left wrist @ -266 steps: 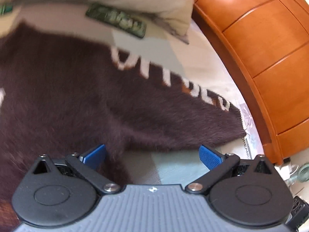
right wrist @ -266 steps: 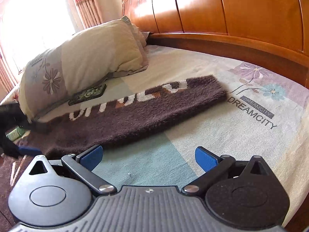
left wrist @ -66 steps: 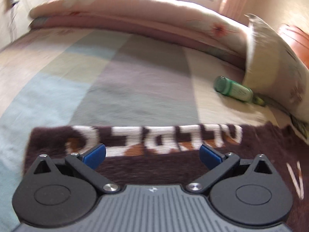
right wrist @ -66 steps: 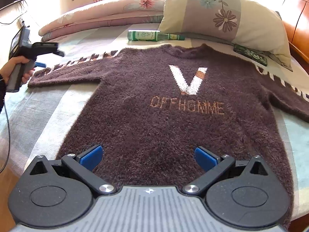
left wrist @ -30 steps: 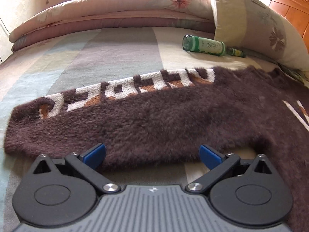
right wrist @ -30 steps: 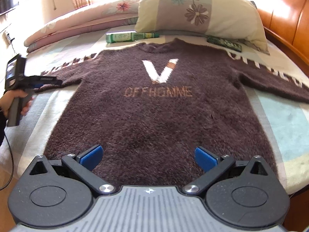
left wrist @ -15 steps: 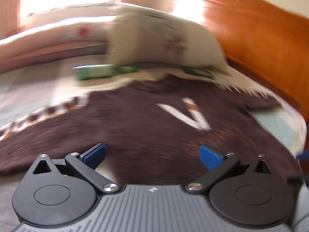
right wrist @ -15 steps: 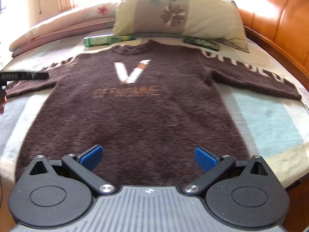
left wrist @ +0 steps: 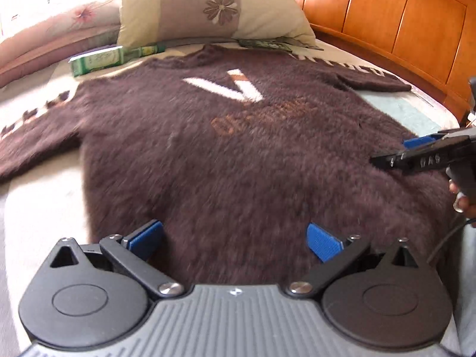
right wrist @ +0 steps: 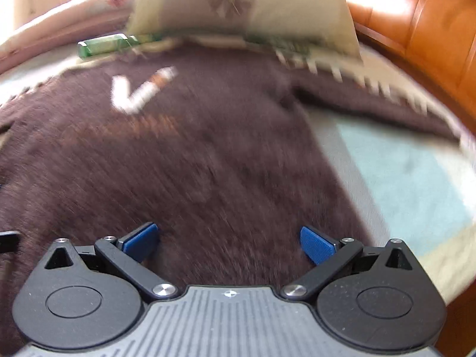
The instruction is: Fold clothes
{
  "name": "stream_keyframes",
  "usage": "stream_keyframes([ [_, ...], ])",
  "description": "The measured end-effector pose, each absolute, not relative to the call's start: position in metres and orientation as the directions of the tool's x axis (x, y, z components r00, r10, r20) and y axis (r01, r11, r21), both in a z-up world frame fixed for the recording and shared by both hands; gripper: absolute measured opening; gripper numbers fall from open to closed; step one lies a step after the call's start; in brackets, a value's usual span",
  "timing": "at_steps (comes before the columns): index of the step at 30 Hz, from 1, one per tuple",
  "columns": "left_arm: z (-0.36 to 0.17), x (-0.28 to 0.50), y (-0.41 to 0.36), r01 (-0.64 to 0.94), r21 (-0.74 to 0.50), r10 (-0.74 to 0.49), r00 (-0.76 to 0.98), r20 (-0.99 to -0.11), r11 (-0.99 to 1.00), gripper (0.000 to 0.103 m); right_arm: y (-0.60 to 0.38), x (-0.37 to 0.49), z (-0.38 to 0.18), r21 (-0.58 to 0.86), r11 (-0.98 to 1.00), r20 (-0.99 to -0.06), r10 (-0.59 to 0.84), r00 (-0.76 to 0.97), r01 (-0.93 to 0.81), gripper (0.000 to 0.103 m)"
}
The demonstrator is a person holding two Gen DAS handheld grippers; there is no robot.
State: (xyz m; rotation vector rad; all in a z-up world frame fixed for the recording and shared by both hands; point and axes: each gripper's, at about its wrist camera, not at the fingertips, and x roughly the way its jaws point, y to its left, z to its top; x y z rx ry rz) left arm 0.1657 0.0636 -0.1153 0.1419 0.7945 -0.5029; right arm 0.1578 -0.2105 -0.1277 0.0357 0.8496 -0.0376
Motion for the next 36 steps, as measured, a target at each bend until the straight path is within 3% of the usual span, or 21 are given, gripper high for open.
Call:
stream_keyframes([
  [3,-0.114,0.158,0.068,0.473,-0.050,-0.360,0.593,-0.721,0.880,0.102,-0.219,0.144,-0.130,0.059,0.998,-0.719,0.016,0.695,0.037,0.103],
  [9,-0.108,0.146,0.067,0.456,-0.018,-0.326,0.608,-0.724,0.890,0.102,-0.223,0.142,-0.126,0.034,0.998,-0.759,0.054,0.649,-0.043,0.103],
  [15,-0.095,0.128,0.071,0.482,-0.017,-0.359,0.628,-0.690,0.876,0.102,-0.252,0.127,-0.112,0.059,0.992,-0.744,-0.030,0.668,0.110,0.103],
  [20,-0.088,0.125,0.072,0.477,-0.010,-0.355,0.640,-0.682,0.879,0.102,-0.254,0.137,-0.093,0.296,0.954,-0.665,0.163,0.729,0.057,0.103],
  [24,-0.086,0.119,0.075,0.476,-0.010,-0.354,0.639,-0.683,0.879,0.102,-0.229,0.155,-0.103,0.305,0.951,-0.659,0.244,0.712,-0.043,0.103],
  [30,-0.088,0.114,0.089,0.453,-0.004,-0.328,0.639,-0.696,0.891,0.102,-0.242,0.166,-0.126,0.218,0.976,-0.684,0.167,0.710,-0.020,0.103],
  [36,-0.092,0.116,0.091,0.461,-0.044,-0.362,0.628,-0.689,0.886,0.102,-0.258,0.142,-0.107,0.042,0.986,-0.717,-0.081,0.692,0.160,0.103],
])
